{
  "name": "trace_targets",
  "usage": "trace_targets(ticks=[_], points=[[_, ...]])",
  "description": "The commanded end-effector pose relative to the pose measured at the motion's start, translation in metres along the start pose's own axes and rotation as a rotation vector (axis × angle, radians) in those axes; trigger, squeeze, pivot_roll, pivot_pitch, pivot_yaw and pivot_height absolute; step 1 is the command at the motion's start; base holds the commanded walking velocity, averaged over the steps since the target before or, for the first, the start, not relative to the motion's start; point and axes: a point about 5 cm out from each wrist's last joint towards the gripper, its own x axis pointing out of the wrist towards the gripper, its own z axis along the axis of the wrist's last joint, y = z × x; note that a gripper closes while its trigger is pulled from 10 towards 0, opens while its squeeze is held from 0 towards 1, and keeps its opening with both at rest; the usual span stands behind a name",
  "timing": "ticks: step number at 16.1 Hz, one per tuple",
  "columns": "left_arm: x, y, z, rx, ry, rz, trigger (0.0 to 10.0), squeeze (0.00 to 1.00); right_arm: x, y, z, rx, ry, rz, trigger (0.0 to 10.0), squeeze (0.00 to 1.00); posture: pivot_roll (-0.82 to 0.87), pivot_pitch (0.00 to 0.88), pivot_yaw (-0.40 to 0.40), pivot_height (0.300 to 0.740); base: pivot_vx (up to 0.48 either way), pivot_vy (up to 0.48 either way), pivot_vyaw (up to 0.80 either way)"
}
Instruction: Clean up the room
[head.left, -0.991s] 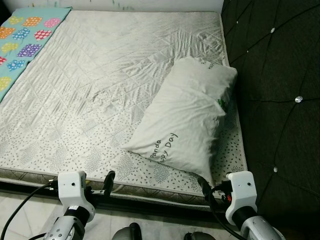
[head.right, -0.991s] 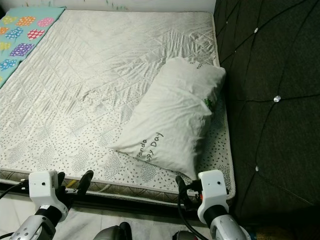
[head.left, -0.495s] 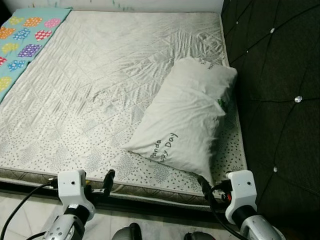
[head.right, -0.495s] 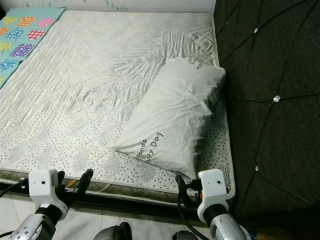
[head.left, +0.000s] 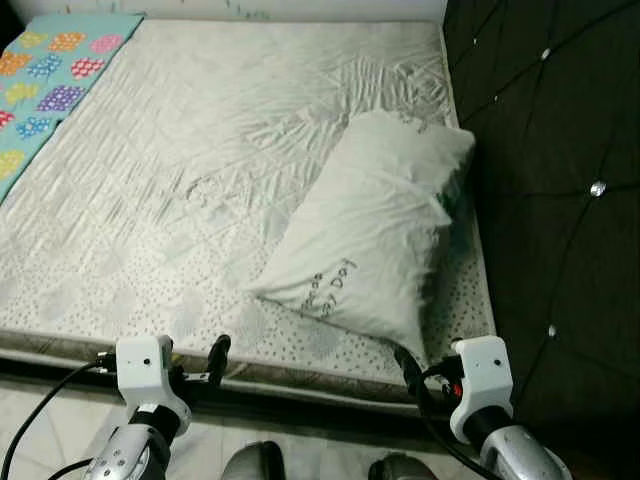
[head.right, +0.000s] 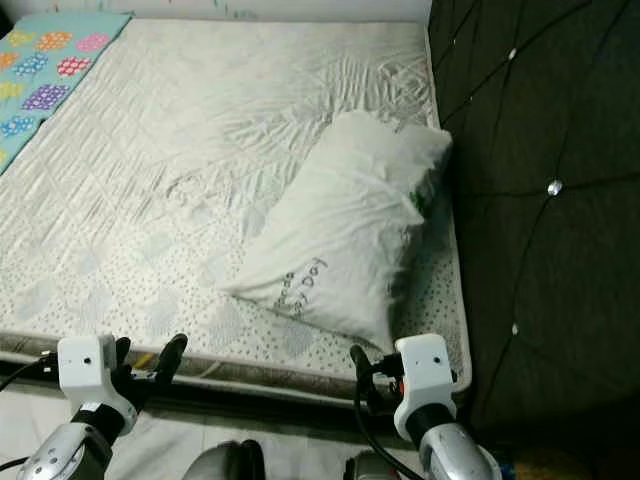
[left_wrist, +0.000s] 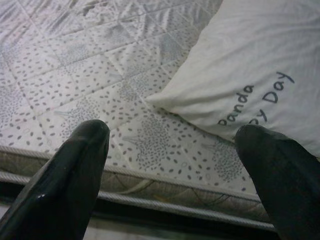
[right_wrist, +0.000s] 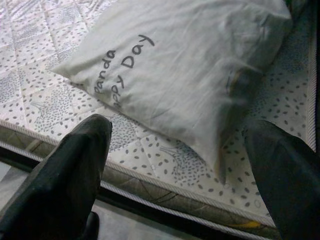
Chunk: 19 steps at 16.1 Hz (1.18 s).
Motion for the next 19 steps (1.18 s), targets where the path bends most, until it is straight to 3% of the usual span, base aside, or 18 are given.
trace_targets(ticks=[1, 9, 19], points=[[-0.0028, 0.0055, -0.0051, -0.003, 0.027, 0.024, 10.0, 0.0, -0.0019, 0.0022, -0.0035, 0.009, 0.015, 0.008, 10.0, 0.0, -0.09, 0.211, 0.063, 0.645, 0.0, 0.0, 0.0], [-0.0015, 0.0049, -0.0054, -0.005, 0.028, 0.023, 10.0, 0.0, -0.0011, 0.0013, -0.0037, 0.011, 0.014, 0.005, 10.0, 0.0, -0.09, 0.208, 0.062, 0.565, 0.0, 0.0, 0.0], [-0.0017, 0.0031, -0.0047, -0.025, 0.017, -0.002, 10.0, 0.0, -0.0018, 0.0013, -0.0046, 0.02, 0.017, 0.006, 10.0, 0.0, -0.09, 0.206, 0.063, 0.565, 0.0, 0.0, 0.0]])
